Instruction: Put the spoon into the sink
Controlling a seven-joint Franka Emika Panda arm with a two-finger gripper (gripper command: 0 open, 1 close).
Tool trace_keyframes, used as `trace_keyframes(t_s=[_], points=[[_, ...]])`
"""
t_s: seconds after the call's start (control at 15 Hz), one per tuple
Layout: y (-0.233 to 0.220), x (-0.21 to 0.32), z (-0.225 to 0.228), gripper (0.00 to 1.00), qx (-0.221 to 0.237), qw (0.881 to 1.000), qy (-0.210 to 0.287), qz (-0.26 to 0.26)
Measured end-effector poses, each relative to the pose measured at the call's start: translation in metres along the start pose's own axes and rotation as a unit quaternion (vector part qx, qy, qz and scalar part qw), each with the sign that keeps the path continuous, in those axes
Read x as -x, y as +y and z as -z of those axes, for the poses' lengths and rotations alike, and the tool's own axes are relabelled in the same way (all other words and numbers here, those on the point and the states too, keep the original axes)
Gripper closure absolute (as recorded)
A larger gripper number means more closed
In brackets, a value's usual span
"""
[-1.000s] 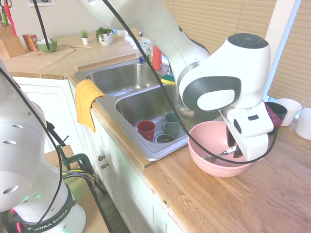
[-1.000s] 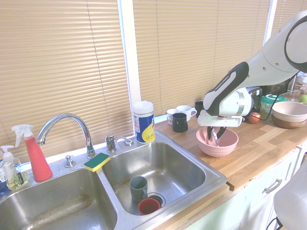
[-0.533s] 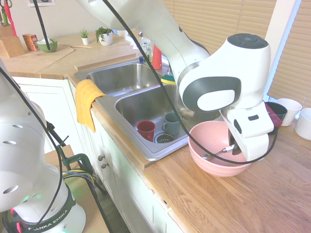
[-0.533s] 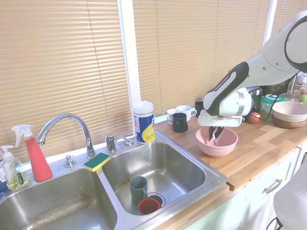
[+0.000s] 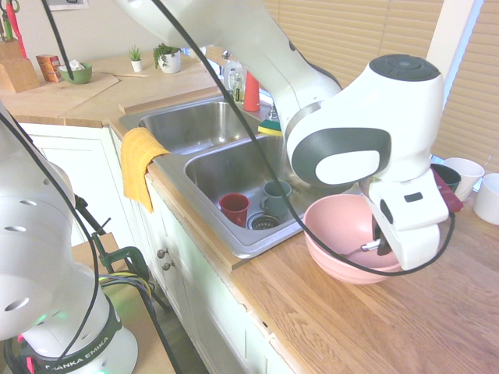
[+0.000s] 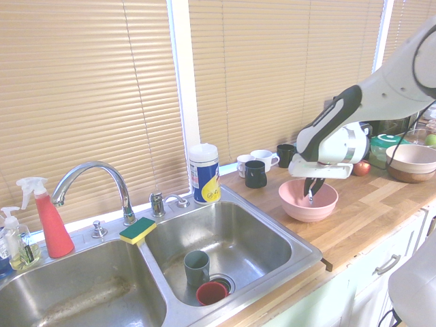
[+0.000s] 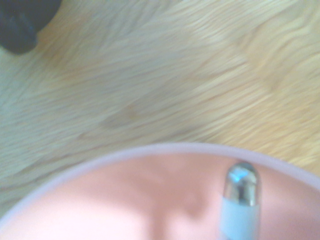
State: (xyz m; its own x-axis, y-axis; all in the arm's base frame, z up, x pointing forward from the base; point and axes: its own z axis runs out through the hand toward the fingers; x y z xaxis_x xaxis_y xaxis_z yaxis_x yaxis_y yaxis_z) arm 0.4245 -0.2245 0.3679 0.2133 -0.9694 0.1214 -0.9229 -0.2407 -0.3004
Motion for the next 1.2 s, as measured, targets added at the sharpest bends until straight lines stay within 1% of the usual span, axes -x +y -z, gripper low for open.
trace_keyframes(t_s=[0.13,0.33,0.47,0.6,0.73,0.87,1.0,1.2], points=[[0.007,-0.003,0.026,1.00,-0.014,1.000,0.009,-0.001],[0.005,-0.001,0.069,1.00,-0.028,0.999,0.023,0.014],[-0.003,0.012,0.100,1.00,-0.036,0.998,0.036,0.025],[-0.010,0.038,0.130,1.00,-0.042,0.997,0.048,0.041],[-0.022,0.087,0.151,1.00,-0.044,0.995,0.067,0.063],[-0.038,0.150,0.160,1.00,-0.036,0.992,0.089,0.085],[-0.055,0.217,0.156,1.00,-0.025,0.987,0.106,0.120],[-0.077,0.307,0.130,1.00,-0.005,0.978,0.129,0.166]])
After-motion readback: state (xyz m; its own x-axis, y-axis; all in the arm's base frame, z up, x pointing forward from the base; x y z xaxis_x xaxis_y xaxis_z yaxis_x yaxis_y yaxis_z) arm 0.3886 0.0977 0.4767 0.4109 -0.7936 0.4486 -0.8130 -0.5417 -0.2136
